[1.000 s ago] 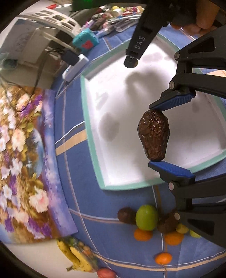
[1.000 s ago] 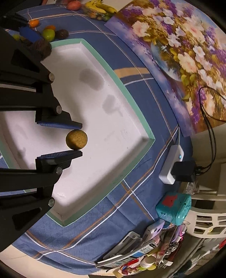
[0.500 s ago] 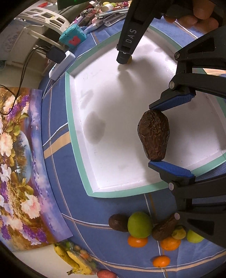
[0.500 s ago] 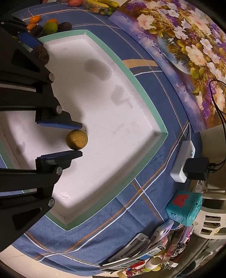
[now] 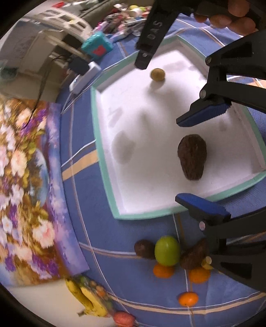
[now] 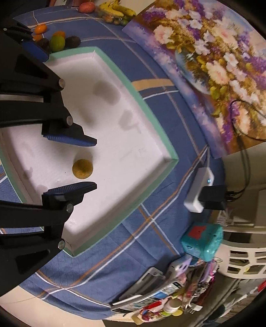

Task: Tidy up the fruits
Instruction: 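Move left tool to a mandarin orange while right tool reaches a green lime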

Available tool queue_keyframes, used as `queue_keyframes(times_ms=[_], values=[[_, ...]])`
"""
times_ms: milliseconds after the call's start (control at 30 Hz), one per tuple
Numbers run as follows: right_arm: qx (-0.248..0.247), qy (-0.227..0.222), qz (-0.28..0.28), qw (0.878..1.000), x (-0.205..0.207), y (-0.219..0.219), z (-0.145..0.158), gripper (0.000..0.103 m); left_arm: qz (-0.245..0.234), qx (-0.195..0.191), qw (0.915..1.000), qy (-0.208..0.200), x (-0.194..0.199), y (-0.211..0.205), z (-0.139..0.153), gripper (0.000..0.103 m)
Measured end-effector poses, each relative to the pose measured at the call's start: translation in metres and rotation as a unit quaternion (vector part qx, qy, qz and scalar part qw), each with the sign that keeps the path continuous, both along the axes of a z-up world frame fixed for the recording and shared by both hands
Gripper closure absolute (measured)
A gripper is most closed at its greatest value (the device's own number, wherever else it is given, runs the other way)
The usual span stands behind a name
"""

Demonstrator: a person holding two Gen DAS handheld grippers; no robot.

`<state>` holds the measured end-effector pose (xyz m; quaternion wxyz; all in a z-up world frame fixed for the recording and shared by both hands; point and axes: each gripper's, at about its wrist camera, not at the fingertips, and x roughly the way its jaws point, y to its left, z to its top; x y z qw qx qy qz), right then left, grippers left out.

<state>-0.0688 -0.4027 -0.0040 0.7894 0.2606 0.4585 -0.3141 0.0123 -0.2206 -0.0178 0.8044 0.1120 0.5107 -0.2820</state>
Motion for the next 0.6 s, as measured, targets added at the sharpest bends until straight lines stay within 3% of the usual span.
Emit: queue_keyframes(times_ms=[167,233,300,367,433,600], values=[[-0.01,-0.006,0.003,1.0,-0.003,0.004,0.013,0.063,0.043,-0.005,0.9991,0.002,0.011,0.024,0.012,0.024],[-0.011,-0.005,0.005,1.0,-0.004,0.006,0.015,0.049,0.062,-0.004,0.9981,-0.004,0.015,0.036,0.016,0.015],[-0.01,-0.007,0.011,1.0,-0.003,0.008,0.017,0.043,0.081,-0.006,0.9967,-0.006,0.021,0.05,0.019,0.005],[-0.009,-0.007,0.018,1.0,-0.002,0.01,0.017,0.041,0.105,-0.013,0.9944,-0.005,0.027,0.065,0.023,0.003],[-0.011,-0.008,0.026,1.0,-0.001,0.014,0.018,0.028,0.132,-0.016,0.9911,-0.007,0.032,0.082,0.025,0.0],[-0.019,-0.017,0.051,0.998,0.003,0.027,0.021,0.018,0.202,-0.017,0.9791,-0.015,0.044,0.126,0.029,0.0]])
